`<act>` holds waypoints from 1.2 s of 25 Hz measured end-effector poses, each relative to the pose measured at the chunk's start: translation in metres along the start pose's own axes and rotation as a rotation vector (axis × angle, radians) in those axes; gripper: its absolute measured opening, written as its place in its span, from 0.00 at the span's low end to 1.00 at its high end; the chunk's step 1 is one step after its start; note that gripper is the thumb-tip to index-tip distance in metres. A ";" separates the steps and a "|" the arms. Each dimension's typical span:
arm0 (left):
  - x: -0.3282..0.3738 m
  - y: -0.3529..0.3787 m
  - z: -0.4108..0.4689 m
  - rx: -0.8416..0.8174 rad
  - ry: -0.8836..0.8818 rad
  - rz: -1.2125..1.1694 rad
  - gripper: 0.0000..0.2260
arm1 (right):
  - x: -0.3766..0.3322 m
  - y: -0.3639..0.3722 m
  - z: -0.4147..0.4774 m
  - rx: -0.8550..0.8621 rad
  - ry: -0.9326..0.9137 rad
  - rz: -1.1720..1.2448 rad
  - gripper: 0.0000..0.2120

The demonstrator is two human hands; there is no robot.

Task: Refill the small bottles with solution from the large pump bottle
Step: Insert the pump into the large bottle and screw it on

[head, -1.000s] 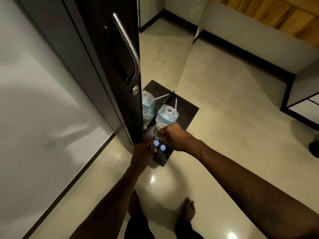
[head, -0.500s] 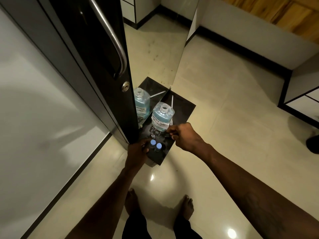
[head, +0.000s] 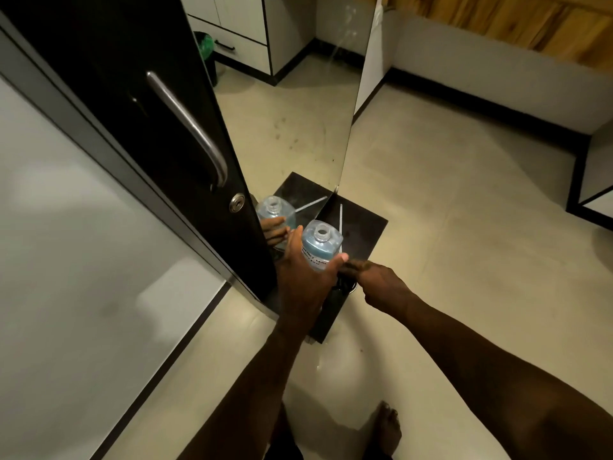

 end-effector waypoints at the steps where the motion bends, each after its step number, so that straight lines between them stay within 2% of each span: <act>1: -0.003 0.006 0.003 -0.006 -0.012 -0.002 0.45 | -0.001 0.002 0.003 -0.008 -0.026 -0.020 0.43; 4: -0.016 0.019 0.013 0.007 -0.057 -0.018 0.45 | 0.001 0.011 0.018 -0.020 -0.063 -0.044 0.40; 6: -0.022 0.023 0.018 0.030 -0.052 -0.019 0.45 | 0.007 0.021 0.023 -0.046 -0.034 -0.025 0.32; 8: -0.025 0.026 0.022 0.047 -0.044 -0.010 0.43 | 0.007 0.025 0.028 -0.055 -0.087 -0.086 0.22; 10: -0.026 0.028 0.023 0.051 -0.042 -0.031 0.41 | 0.009 0.024 0.033 -0.009 -0.094 -0.119 0.20; 14: -0.018 0.023 0.020 0.094 -0.003 -0.061 0.34 | -0.003 0.003 0.034 0.068 -0.103 -0.040 0.15; 16: -0.007 0.017 0.016 0.075 0.041 -0.070 0.32 | -0.001 -0.015 0.020 0.103 -0.078 -0.009 0.15; 18: 0.014 0.000 0.008 0.112 0.050 -0.056 0.32 | 0.013 -0.037 -0.004 0.172 0.016 0.154 0.21; 20: 0.044 -0.023 -0.007 0.169 0.085 -0.027 0.34 | 0.013 -0.076 -0.031 0.298 -0.003 0.089 0.29; 22: 0.077 -0.040 -0.022 0.200 0.149 0.026 0.35 | 0.006 -0.118 -0.059 0.391 -0.032 0.083 0.32; 25: 0.113 -0.063 -0.033 0.145 0.093 0.027 0.38 | -0.015 -0.179 -0.095 0.508 -0.083 0.072 0.31; 30: 0.169 -0.087 -0.043 0.111 0.124 -0.020 0.31 | -0.047 -0.247 -0.144 0.620 -0.140 0.000 0.28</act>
Point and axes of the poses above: each hand's wrist, its own z-axis towards the middle knuckle, its own y-axis out of the palm, x = y × z, the point moved 9 cm from there along z, towards the middle knuckle, and after that the axes turned 13 degrees about -y, right-handed, at the moved point
